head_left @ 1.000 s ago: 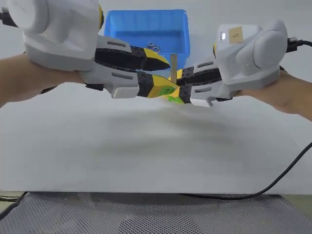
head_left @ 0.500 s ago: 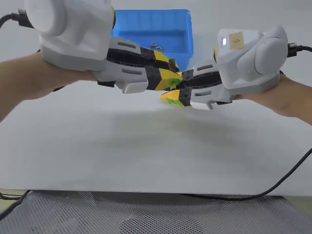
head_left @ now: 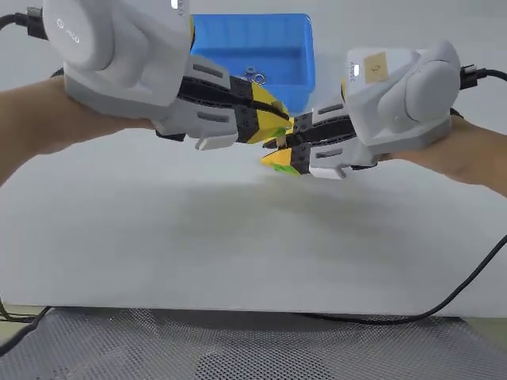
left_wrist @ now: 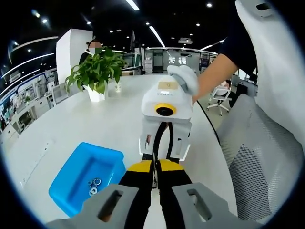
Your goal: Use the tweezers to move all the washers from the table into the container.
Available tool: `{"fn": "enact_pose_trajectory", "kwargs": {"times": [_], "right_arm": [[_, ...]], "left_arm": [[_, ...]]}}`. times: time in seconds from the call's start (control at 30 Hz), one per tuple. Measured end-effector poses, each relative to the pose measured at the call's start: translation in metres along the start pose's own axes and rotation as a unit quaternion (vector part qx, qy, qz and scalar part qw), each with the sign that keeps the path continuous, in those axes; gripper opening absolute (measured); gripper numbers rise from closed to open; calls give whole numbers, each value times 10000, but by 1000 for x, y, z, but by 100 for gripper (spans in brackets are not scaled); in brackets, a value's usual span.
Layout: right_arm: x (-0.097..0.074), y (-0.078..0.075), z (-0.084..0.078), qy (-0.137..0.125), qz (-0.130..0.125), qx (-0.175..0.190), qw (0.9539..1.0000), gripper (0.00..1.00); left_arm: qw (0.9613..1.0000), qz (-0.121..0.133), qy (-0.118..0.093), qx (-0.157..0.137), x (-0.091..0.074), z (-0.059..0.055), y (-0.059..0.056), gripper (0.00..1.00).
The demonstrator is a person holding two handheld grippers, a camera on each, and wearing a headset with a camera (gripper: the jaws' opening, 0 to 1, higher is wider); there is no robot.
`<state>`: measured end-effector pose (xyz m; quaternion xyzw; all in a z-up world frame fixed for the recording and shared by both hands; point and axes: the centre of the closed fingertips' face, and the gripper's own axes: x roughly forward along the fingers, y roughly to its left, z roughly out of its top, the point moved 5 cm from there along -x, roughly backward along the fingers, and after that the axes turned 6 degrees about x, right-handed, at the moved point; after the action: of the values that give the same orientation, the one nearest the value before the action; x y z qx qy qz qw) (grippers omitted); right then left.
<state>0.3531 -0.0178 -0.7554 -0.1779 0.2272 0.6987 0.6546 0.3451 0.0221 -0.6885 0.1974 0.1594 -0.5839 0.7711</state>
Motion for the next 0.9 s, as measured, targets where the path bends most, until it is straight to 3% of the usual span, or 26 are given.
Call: {"fn": "enact_pose_trajectory", "kwargs": {"times": [0.17,0.57,0.9], "right_arm": [[-2,3,-3,89,40,-26,9999,17],[-7,3,-5,-12,173,-135,9998,10],[-9,2,-2,-150,114,-183,9997,9]], "left_arm": [[10000,-27,20,51,0,1,-1,6],[9996,-181,58,191,4,4,-6,6],[9999,-91,-49,-88,0,5,0,10]]}}
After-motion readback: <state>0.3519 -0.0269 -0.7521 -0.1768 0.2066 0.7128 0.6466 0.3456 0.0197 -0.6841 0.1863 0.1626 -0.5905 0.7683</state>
